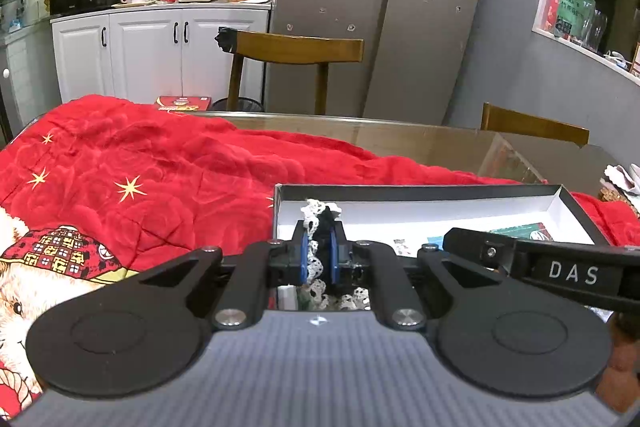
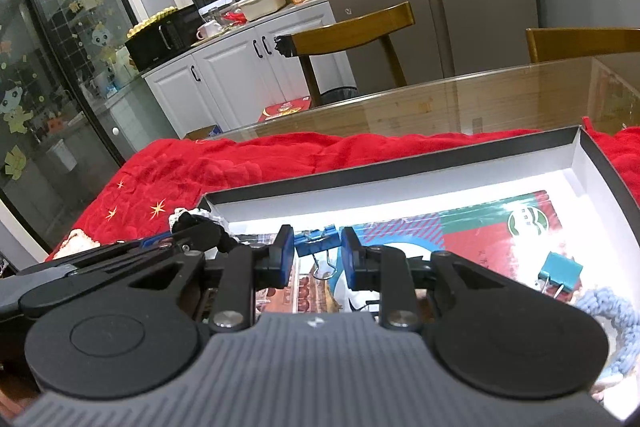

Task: Organize objects
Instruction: 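Lift the scrunchie and binder clip and carry both over the black box, then open both tools to release the scrunchie and binder clip into the box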

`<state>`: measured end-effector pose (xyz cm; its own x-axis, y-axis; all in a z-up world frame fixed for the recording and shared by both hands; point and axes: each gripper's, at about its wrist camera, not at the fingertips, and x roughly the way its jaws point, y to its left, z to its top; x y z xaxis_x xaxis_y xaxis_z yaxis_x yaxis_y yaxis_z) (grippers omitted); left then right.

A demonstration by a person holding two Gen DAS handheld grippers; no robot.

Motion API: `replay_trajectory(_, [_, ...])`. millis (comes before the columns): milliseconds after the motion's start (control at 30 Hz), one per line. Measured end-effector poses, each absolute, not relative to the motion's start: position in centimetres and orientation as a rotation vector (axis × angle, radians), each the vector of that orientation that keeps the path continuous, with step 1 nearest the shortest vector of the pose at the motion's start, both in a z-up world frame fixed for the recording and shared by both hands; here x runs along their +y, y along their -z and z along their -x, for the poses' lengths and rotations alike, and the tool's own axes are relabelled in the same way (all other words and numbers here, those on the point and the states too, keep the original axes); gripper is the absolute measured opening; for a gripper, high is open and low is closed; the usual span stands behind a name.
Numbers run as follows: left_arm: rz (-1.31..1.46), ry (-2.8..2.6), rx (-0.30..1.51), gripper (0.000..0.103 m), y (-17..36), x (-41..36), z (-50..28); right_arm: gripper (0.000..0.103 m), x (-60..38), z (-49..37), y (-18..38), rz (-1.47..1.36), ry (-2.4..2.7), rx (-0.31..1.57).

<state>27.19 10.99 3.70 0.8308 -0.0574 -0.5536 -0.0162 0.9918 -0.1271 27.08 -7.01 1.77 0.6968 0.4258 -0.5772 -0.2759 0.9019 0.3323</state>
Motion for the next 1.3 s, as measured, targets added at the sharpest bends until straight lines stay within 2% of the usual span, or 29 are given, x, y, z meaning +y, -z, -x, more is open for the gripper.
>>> replay_trajectory(533, [0.153,0.005,0.635,0.014,-3.6,11.2,-27.5,0.030,-5.4,-26.3,-1.2,-0.159,-0.433,0.711])
replay_trajectory(600, [0.172,0.006,0.645,0.020,-3.5,11.4,-27.6,0.032,-5.4,-26.3,-1.3,-0.163,-0.443,0.712])
replay_trajectory(667, [0.197,0.028,0.645,0.033,-3.6,11.6,-27.6,0.031,-5.5,-26.2,-1.4,-0.178,-0.453,0.711])
replay_trajectory(733, [0.206,0.044,0.652,0.035,-3.7,11.7,-27.6,0.033,-5.6,-26.2,-1.6,-0.182,-0.451,0.711])
replay_trajectory(867, [0.240,0.054,0.658,0.040,-4.1,11.9,-27.3,0.051,-6.4,-26.2,-2.3,-0.234,-0.456,0.716])
replay_trajectory(933, [0.253,0.057,0.651,0.044,-4.8,12.1,-26.6,0.054,-6.6,-25.8,-3.3,-0.236,-0.460,0.695])
replay_trajectory(1000, [0.243,0.039,0.626,0.056,-6.0,12.2,-25.4,0.062,-6.9,-24.8,-4.8,-0.233,-0.470,0.656])
replay_trajectory(1067, [0.229,-0.021,0.547,0.072,-7.8,12.3,-23.2,0.074,-7.4,-23.3,-6.6,-0.232,-0.474,0.605])
replay_trajectory(1133, [0.221,-0.021,0.474,0.079,-9.3,12.5,-20.7,0.082,-7.9,-21.3,-8.2,-0.226,-0.487,0.542])
replay_trajectory(1300, [0.171,0.041,0.408,0.085,-11.5,12.4,-14.2,0.093,-8.3,-15.4,-10.3,-0.150,-0.485,0.398])
